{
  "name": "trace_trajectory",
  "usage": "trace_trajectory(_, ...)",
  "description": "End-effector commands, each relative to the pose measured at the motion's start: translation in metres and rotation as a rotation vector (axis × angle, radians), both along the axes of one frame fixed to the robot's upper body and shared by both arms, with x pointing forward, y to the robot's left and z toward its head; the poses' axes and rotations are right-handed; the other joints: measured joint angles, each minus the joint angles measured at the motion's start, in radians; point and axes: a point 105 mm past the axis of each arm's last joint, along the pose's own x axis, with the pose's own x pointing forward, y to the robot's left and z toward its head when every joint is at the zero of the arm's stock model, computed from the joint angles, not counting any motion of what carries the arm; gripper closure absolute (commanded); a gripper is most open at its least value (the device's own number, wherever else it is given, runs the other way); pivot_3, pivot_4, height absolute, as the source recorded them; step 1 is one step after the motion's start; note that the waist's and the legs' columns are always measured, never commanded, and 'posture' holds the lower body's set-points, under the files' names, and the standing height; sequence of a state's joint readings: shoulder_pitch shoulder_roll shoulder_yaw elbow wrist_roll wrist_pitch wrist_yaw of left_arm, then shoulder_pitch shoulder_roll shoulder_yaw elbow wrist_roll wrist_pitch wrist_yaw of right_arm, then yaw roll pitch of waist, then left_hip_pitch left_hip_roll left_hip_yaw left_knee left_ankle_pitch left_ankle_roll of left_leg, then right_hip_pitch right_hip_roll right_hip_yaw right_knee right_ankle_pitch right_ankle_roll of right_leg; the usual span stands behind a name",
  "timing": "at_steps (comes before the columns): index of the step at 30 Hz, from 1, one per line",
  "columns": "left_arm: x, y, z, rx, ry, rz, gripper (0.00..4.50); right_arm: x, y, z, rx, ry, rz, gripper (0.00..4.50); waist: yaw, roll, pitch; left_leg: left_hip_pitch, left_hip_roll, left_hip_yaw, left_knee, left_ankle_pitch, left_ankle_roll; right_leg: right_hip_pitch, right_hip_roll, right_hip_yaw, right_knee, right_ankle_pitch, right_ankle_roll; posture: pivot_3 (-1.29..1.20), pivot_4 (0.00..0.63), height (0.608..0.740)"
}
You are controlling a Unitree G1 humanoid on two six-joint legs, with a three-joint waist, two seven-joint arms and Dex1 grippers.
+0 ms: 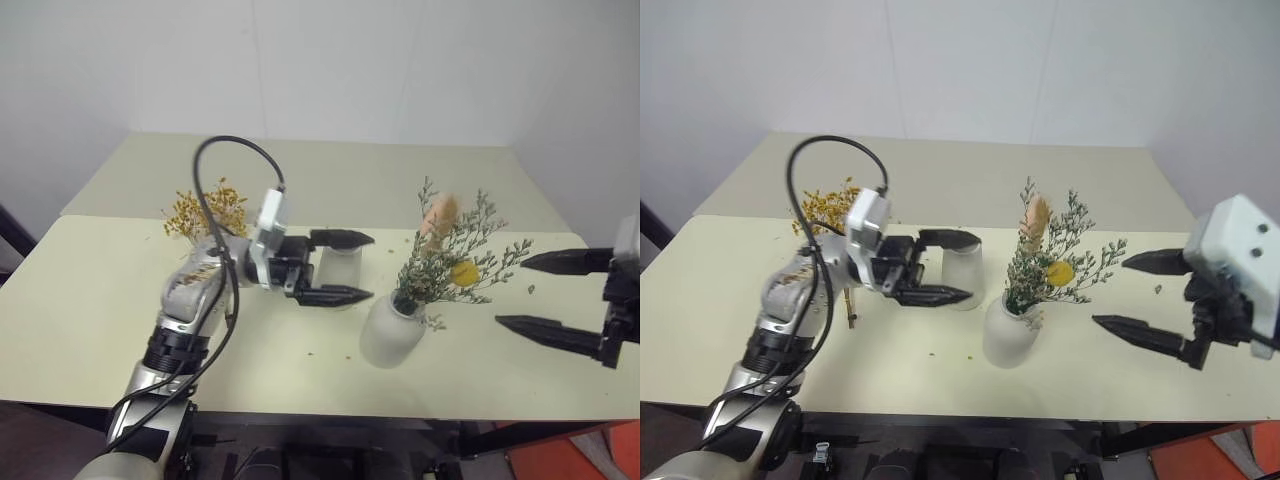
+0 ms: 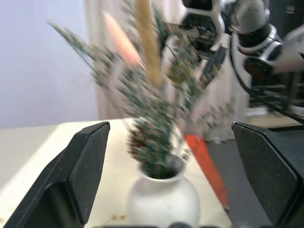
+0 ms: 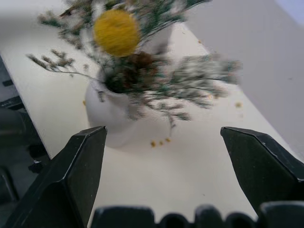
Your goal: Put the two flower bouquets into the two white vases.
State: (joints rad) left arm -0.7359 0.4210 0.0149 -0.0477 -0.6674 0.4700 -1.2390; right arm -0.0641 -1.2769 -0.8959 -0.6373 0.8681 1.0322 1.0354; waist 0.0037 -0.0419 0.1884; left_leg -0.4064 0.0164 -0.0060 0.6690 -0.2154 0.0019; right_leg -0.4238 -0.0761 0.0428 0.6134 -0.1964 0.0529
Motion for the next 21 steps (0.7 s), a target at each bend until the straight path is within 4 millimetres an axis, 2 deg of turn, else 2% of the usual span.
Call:
trace_trajectory(1, 0.001, 0.021, 0.027, -0.072, -0.017, 0.156, 0.03, -0.003, 0.001, 0.038, 0.047, -0.117, 0.046, 0.00, -0.005, 0.000, 0.000, 0.000, 0.000, 0.000, 0.000, 0.000, 0.000, 0.000, 0.000, 0.000, 0.000, 0.000, 0.000, 0.00, 0.150, 0.740)
trace_trajectory(4, 0.005, 0.035, 0.029, -0.061, 0.024, 0.303, 0.03, 0.001, 0.006, 0.055, 0.087, -0.119, 0.085, 0.00, -0.015, 0.001, 0.000, 0.001, 0.001, 0.000, -0.001, 0.000, 0.000, 0.000, 0.000, 0.000, 0.000, 0.000, 0.000, 0.00, 0.150, 0.740)
trace_trajectory(8, 0.010, 0.060, 0.034, -0.028, 0.021, 0.584, 0.03, 0.014, 0.024, 0.062, 0.023, -0.128, 0.204, 0.00, -0.021, 0.001, 0.000, 0.001, 0.001, 0.001, -0.001, 0.000, 0.000, 0.000, 0.000, 0.000, 0.000, 0.000, 0.000, 0.00, 0.150, 0.740)
trace_trajectory(11, 0.014, 0.074, 0.039, -0.056, 0.078, 0.700, 0.03, 0.026, 0.038, 0.070, 0.028, -0.155, 0.278, 0.00, -0.022, 0.001, 0.000, 0.001, 0.001, 0.002, -0.001, 0.000, 0.000, -0.001, 0.000, 0.001, 0.000, 0.000, -0.001, 0.00, 0.150, 0.740)
trace_trajectory(16, 0.036, 0.106, 0.025, 0.027, 0.240, 1.032, 0.03, 0.056, 0.071, 0.086, 0.046, -0.152, 0.364, 0.00, -0.028, 0.002, 0.001, 0.001, 0.001, 0.002, -0.002, 0.000, 0.000, -0.002, 0.000, 0.001, 0.000, 0.000, -0.001, 0.00, 0.150, 0.740)
trace_trajectory(20, 0.044, 0.123, 0.014, 0.040, 0.418, 1.171, 0.03, 0.068, 0.085, 0.083, 0.026, -0.097, 0.388, 0.00, -0.017, 0.002, 0.001, -0.002, 0.001, 0.000, -0.003, 0.000, 0.000, -0.005, 0.000, 0.000, 0.000, 0.001, -0.002, 0.00, 0.150, 0.740)
trace_trajectory(21, 0.046, 0.128, 0.011, 0.048, 0.474, 1.207, 0.03, 0.069, 0.087, 0.082, 0.023, -0.089, 0.392, 0.00, -0.013, 0.002, 0.001, -0.004, 0.000, 0.000, -0.003, 0.000, 0.000, -0.006, 0.000, -0.001, 0.000, 0.004, -0.007, 0.00, 0.150, 0.740)
